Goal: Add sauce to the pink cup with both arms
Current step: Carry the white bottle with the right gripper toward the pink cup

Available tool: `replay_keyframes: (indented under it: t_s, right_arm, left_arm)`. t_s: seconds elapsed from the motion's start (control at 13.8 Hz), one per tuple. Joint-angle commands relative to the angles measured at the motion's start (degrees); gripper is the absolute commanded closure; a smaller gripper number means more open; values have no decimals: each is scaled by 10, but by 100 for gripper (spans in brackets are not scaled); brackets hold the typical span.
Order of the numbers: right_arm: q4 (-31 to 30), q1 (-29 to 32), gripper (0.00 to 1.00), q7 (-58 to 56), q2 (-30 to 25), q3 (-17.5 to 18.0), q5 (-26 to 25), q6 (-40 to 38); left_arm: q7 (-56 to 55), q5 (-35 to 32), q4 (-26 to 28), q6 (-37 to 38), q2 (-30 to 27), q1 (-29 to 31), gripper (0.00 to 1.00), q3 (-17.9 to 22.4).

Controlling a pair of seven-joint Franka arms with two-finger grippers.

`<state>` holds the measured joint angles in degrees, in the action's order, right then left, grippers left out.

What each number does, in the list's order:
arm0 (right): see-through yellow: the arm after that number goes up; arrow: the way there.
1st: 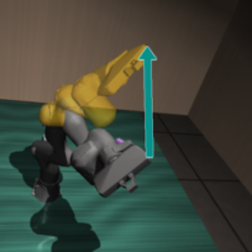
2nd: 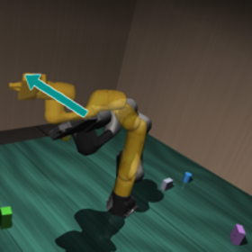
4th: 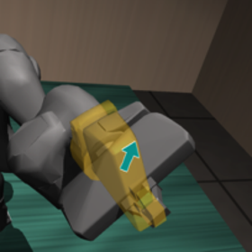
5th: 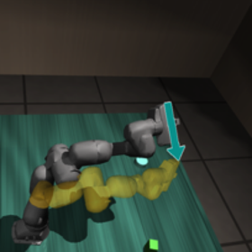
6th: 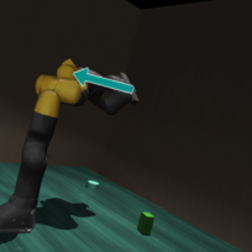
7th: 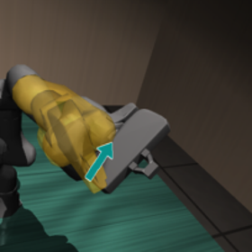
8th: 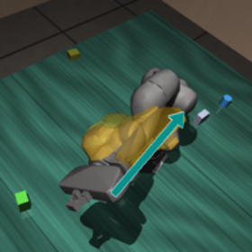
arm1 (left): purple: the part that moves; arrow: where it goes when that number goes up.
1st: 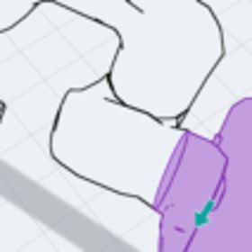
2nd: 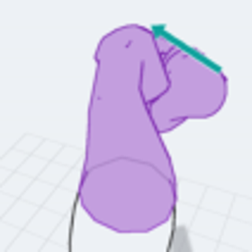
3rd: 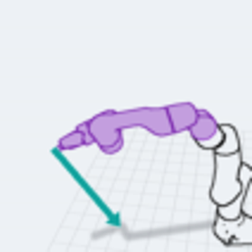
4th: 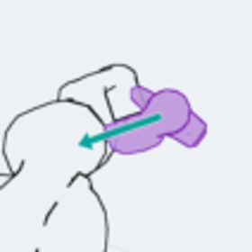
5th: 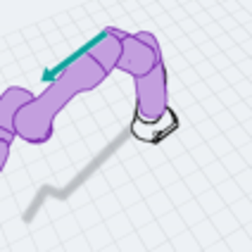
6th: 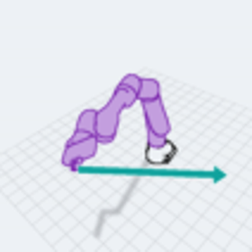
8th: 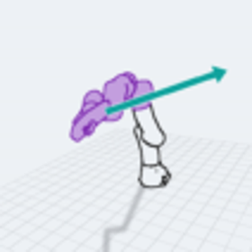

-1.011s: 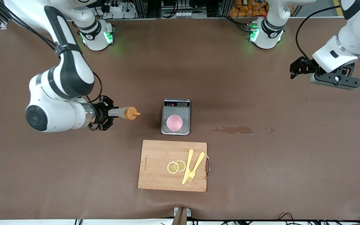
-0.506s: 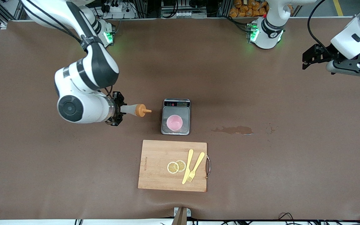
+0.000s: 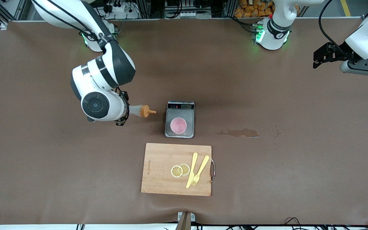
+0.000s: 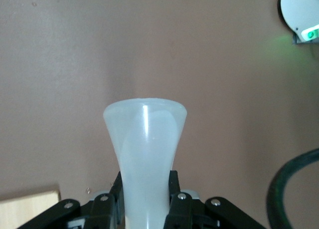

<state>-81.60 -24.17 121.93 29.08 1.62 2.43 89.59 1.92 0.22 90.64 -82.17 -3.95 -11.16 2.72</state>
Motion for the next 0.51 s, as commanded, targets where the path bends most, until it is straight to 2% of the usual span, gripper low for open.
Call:
replay_keyframes:
  t_s: [0.0, 0.43]
  right_arm:
    - [15, -11, 79, 31, 14, -5, -24, -13]
    - [86, -30, 78, 65, 69, -6, -32, -32]
  left_arm:
    - [-3, 5, -13, -17, 10, -7, 0, 8]
    - [-2, -5, -6, -35, 6, -7, 0, 5]
